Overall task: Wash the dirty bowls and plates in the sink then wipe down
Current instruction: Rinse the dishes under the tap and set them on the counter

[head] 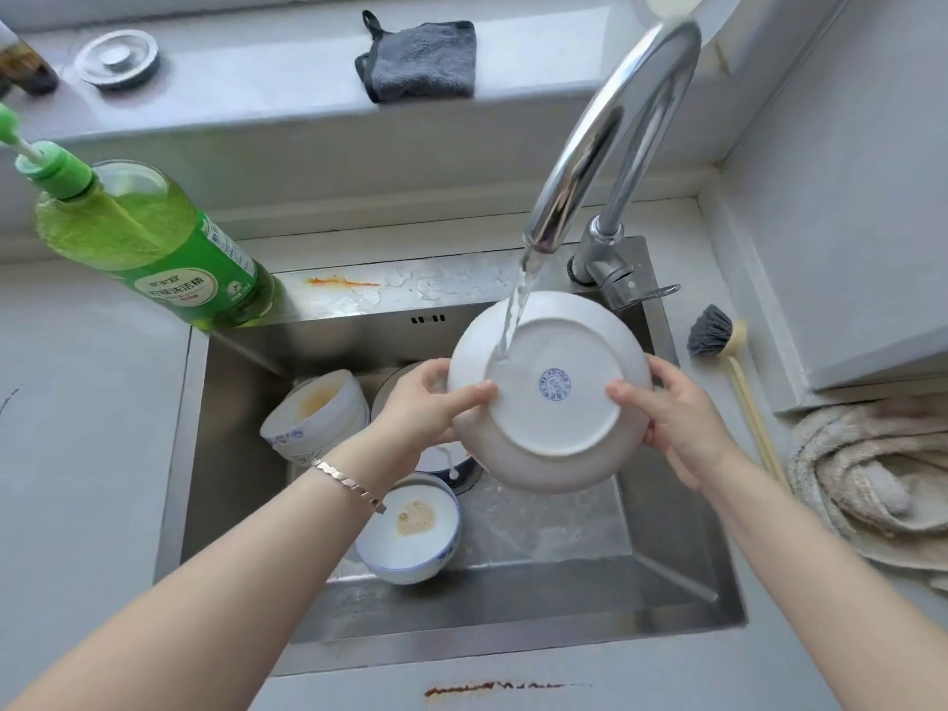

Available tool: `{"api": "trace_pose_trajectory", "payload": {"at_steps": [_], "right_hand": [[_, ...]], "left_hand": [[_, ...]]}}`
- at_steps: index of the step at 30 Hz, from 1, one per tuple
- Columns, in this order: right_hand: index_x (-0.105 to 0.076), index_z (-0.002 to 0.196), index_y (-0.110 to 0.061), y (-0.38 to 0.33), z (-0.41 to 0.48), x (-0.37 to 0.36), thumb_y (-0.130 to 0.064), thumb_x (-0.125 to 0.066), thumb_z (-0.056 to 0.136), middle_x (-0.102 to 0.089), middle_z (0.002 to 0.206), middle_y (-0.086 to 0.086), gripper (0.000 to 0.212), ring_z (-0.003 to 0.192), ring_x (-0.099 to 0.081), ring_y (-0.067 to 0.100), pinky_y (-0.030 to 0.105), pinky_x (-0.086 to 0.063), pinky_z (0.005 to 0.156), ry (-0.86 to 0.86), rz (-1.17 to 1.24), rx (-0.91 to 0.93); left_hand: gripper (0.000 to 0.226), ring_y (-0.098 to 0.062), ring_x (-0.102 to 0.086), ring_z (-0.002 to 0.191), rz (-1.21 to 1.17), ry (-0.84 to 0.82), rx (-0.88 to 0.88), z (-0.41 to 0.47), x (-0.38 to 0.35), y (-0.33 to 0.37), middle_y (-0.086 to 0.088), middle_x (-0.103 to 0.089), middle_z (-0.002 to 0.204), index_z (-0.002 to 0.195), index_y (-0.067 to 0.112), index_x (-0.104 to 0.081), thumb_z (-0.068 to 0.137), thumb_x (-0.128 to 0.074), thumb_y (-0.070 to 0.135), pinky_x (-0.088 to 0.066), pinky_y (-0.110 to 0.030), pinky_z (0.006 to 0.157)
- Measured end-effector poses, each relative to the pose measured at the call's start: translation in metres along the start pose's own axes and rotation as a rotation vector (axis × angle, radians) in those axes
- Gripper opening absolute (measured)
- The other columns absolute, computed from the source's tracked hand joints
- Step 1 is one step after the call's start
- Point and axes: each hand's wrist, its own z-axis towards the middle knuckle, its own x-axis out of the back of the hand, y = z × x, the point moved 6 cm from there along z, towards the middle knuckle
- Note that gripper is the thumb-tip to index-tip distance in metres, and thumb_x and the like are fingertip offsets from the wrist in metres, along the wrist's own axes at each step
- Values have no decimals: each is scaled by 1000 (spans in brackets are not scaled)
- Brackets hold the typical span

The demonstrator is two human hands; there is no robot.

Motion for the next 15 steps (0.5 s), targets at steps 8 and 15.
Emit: {"api": "trace_pose_trajectory", "payload": {"at_steps": [8, 15], "right_hand": [[-57, 117, -14, -22, 16, -50, -8, -71, 78, -69, 100, 7, 42, 77, -66, 12, 15, -48, 51, -117, -145, 51], [-56, 120, -12, -19, 24, -95, -5, -78, 65, -67, 109, 10, 59, 97, -65, 24, 32, -53, 76, -147, -37, 32]], "left_hand": [[34, -17, -69, 76, -103, 123, 61, -15, 44, -8, -8, -69, 106, 115, 14, -58, 84, -68, 25, -55, -22, 55], [37, -18, -69, 78, -114, 203, 46, -26, 81, -11, -7, -71, 102, 118, 16, -58, 85, -65, 32, -56, -22, 58]]}}
